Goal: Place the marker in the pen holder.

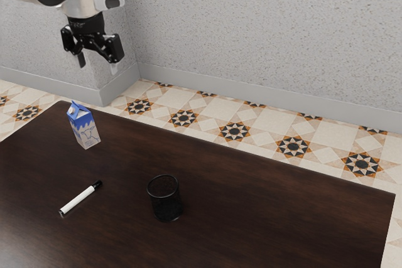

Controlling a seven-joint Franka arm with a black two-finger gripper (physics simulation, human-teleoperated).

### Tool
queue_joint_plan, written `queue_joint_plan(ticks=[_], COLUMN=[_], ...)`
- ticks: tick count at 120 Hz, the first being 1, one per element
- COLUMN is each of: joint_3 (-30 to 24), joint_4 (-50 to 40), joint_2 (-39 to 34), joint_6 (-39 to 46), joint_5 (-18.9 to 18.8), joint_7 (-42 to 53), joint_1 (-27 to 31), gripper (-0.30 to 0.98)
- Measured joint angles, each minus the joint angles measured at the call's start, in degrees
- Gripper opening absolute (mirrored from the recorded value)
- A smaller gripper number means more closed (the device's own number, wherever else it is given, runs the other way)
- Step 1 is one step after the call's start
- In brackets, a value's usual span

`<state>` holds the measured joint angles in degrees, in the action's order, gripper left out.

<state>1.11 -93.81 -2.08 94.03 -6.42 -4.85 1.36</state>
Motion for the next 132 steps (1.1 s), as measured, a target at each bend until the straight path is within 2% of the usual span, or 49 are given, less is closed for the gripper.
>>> queue_joint_plan(ticks=[16, 29, 46, 64, 98, 132], joint_3=[0.26, 1.4, 2.6, 2.92, 4.08, 4.57], joint_4=[-3.7, -13.71, -29.64, -39.68, -40.69, -34.61], joint_2=[-0.04, -0.3, -3.09, -3.62, 4.75, 13.63], joint_6=[1.3, 4.58, 9.44, 16.28, 25.93, 31.51], joint_5=[-0.21, -0.25, -0.16, 0.07, -0.05, -0.01], joint_7=[-0.5, -0.84, -1.77, -2.75, -2.45, 1.61], joint_1=[-0.21, -0.51, 2.19, 4.5, 7.35, 9.37], gripper=[0.69, 0.69, 0.69, 0.68, 0.68, 0.68])
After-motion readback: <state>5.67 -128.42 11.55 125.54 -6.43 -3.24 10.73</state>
